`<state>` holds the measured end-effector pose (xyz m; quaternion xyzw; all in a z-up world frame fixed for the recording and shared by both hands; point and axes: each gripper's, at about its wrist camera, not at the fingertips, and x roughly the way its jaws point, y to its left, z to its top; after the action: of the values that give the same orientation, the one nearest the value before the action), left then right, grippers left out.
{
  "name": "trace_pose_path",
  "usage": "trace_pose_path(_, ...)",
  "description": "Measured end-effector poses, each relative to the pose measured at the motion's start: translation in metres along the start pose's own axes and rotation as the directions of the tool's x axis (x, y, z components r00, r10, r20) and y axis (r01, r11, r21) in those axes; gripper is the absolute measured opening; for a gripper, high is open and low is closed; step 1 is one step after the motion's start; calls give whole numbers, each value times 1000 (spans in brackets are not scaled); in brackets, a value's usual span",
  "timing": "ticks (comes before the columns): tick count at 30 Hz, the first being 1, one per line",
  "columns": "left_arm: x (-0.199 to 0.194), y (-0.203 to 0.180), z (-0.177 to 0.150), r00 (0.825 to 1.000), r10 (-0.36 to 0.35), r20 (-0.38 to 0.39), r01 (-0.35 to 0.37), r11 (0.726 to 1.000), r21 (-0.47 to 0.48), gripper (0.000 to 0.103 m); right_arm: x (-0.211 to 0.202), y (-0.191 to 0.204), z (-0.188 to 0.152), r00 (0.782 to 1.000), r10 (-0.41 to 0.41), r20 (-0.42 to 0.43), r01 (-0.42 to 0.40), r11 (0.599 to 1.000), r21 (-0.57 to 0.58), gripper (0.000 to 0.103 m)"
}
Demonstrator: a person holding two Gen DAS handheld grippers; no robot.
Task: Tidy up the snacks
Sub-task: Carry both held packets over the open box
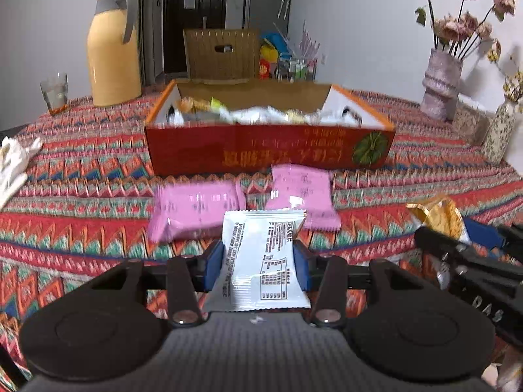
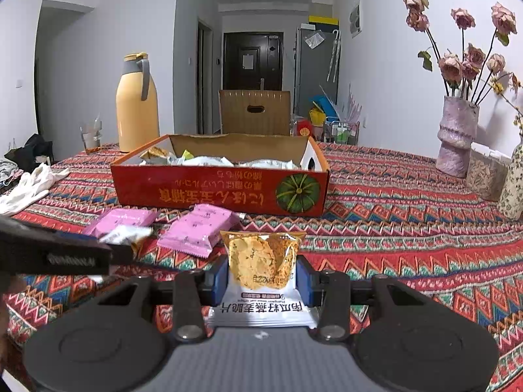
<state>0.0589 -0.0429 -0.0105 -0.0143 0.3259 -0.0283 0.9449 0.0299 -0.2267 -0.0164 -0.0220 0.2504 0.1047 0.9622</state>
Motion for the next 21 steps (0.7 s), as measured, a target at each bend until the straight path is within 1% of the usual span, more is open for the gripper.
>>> trace_pose_path(5, -7, -1, 33, 999, -4, 53, 4, 1000, -2, 46, 3, -2, 20, 999, -1, 38, 2, 1000, -13, 42)
trace_pose_path(9, -4, -3, 62, 996, 11, 92, -12, 1000, 10, 46, 12, -5, 42, 998, 1, 71, 0, 1000, -22, 42)
trace_pose_path(15, 9, -5, 100, 992, 20, 125, -20, 1000, 5, 46, 40, -11, 77, 995, 1, 96, 2, 999, -32, 42)
trace_pose_path(21, 37, -2, 136, 991, 31, 132, -26, 999, -43, 46, 78, -17, 111, 995, 5, 104, -1, 999, -40, 42)
